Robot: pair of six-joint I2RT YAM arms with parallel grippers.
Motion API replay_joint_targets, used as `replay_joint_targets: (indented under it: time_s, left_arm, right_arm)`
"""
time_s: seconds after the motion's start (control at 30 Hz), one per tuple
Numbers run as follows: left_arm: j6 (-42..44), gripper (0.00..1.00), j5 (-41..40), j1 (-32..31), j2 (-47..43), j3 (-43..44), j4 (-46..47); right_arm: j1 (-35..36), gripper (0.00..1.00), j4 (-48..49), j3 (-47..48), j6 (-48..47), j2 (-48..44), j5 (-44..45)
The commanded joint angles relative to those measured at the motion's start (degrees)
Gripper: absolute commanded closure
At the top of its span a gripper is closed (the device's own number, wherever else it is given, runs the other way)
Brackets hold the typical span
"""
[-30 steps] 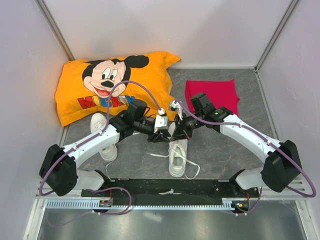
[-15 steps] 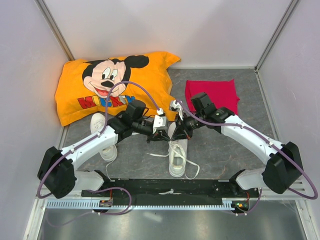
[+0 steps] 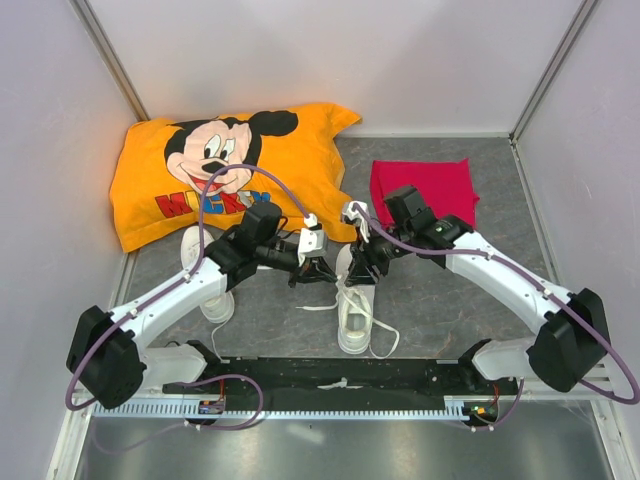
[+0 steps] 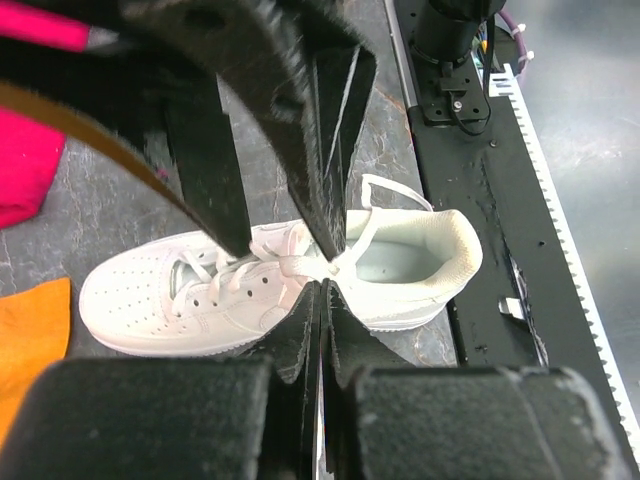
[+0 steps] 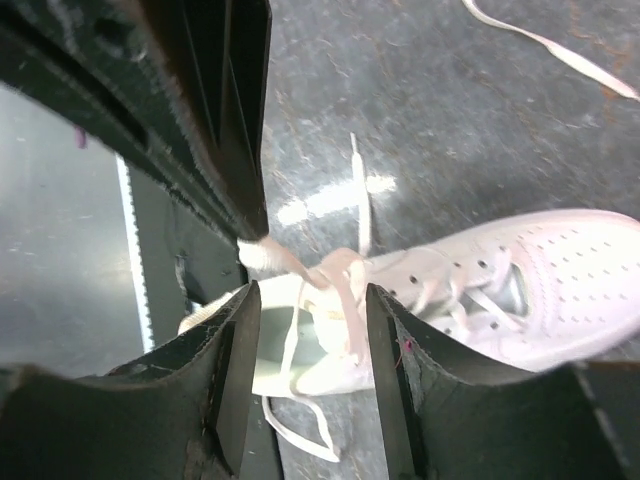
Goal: Tie the shoes
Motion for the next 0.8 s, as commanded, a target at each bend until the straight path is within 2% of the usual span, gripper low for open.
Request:
replay_joint_targets:
  time_s: [0.0, 0.3, 0.53, 0.77]
  left_arm:
    - [-4.0, 0.98, 1.73, 0.65, -0.52, -0.83, 3.7]
    - [-6.28, 0.98, 1.37, 0.91, 0.36, -1.53, 6.43]
    - [-11.81, 0.98, 2.34, 1.61, 0.01, -2.67, 10.38]
    - [-15.07, 0.99, 2.25, 1.7, -0.35, -3.11, 11.53]
  right_arm:
    - [0.07, 0.46, -2.75, -0.78, -5.46, -5.13, 4.68]
    - [0.07, 0.49, -5.21, -9.92, -9.17, -12.43, 9.26]
    - [0.68, 0.51, -6.62, -9.31, -10.14, -9.01, 9.18]
    - [4.28, 0.52, -7.94, -8.52, -11.72, -7.16, 9.97]
